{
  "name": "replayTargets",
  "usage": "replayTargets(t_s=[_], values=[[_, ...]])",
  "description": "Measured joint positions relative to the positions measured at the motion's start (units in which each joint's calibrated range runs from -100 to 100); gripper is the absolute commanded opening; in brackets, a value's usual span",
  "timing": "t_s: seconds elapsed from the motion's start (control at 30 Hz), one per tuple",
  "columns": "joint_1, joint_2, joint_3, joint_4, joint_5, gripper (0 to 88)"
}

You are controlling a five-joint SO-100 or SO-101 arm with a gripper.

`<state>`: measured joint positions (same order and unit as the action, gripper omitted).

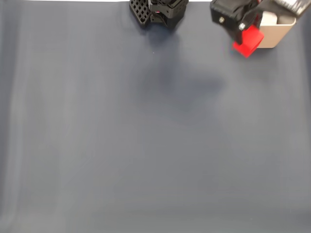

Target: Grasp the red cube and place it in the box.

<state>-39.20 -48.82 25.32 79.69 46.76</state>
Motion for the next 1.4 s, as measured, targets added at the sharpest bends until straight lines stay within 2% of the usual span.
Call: replayTargets(t_s=[0.7, 1.4], values=[[-17.7, -3.0, -2.1, 1.7, 2.5, 0.2], [-23.2, 2.6, -2.1, -3.2, 4.2, 0.2]])
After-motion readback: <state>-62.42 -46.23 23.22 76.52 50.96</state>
